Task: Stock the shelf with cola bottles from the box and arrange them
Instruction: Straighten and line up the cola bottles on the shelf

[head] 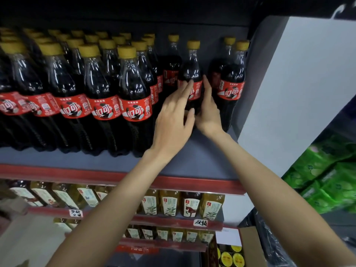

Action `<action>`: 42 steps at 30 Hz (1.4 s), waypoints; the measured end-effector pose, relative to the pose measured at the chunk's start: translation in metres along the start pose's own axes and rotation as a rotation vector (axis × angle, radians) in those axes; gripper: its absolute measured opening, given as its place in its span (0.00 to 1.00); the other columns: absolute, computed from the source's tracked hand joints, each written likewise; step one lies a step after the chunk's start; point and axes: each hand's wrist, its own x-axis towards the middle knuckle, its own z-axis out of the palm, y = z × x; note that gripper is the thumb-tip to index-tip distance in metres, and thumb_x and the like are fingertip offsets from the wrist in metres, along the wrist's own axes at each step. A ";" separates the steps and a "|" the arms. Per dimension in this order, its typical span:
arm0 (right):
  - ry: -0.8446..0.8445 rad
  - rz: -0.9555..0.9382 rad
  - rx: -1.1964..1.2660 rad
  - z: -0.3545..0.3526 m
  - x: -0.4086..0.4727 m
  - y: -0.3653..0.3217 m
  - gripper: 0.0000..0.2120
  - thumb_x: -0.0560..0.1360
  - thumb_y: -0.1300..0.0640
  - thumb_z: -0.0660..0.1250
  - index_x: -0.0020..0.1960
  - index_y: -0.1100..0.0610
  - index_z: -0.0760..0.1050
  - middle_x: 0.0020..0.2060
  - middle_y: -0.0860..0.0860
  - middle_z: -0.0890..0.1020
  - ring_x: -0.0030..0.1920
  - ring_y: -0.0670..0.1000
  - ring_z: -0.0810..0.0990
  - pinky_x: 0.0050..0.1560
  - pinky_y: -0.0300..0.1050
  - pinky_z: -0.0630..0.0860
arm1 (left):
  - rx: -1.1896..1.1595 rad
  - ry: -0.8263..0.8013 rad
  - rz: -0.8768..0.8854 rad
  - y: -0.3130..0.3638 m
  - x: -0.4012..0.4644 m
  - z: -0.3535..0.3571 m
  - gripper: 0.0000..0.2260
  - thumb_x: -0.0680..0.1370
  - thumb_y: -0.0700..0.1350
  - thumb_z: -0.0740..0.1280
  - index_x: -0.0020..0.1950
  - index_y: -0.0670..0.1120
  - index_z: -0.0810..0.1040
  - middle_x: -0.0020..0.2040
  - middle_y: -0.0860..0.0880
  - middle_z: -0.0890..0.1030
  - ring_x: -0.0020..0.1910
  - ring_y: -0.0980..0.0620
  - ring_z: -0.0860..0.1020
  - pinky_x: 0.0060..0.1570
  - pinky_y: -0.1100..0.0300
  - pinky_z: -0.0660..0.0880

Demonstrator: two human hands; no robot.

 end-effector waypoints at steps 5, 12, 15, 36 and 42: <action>0.021 0.026 -0.060 0.021 0.005 -0.015 0.52 0.70 0.53 0.75 0.77 0.43 0.39 0.69 0.57 0.70 0.61 0.62 0.77 0.57 0.58 0.75 | 0.351 0.456 0.238 -0.015 -0.018 -0.033 0.18 0.72 0.35 0.69 0.61 0.46 0.78 0.61 0.47 0.78 0.63 0.48 0.70 0.63 0.57 0.63; 0.042 0.024 -0.103 0.036 0.010 -0.028 0.51 0.72 0.54 0.74 0.78 0.46 0.39 0.67 0.60 0.70 0.60 0.65 0.77 0.56 0.58 0.73 | 0.424 0.436 0.098 -0.046 -0.025 -0.052 0.19 0.76 0.41 0.67 0.67 0.45 0.72 0.67 0.38 0.72 0.69 0.43 0.64 0.71 0.54 0.59; 0.051 0.017 -0.116 0.040 0.009 -0.030 0.50 0.72 0.54 0.74 0.78 0.46 0.39 0.66 0.60 0.70 0.59 0.65 0.77 0.56 0.58 0.73 | 0.375 0.391 0.103 -0.052 -0.027 -0.054 0.20 0.77 0.41 0.67 0.68 0.43 0.71 0.68 0.37 0.70 0.68 0.43 0.65 0.70 0.51 0.62; 0.492 -0.205 0.094 -0.032 -0.033 0.013 0.17 0.72 0.62 0.66 0.61 0.59 0.75 0.53 0.52 0.77 0.53 0.52 0.76 0.56 0.47 0.74 | -0.104 0.262 0.217 -0.006 -0.017 -0.008 0.13 0.76 0.37 0.64 0.60 0.42 0.75 0.55 0.46 0.79 0.55 0.50 0.76 0.58 0.55 0.73; 0.292 0.060 0.132 -0.048 -0.007 0.046 0.49 0.67 0.60 0.76 0.78 0.57 0.48 0.72 0.56 0.64 0.71 0.55 0.64 0.72 0.48 0.62 | -0.603 -0.280 -0.482 0.021 0.040 0.052 0.22 0.82 0.44 0.61 0.75 0.47 0.61 0.73 0.45 0.66 0.70 0.49 0.67 0.65 0.65 0.62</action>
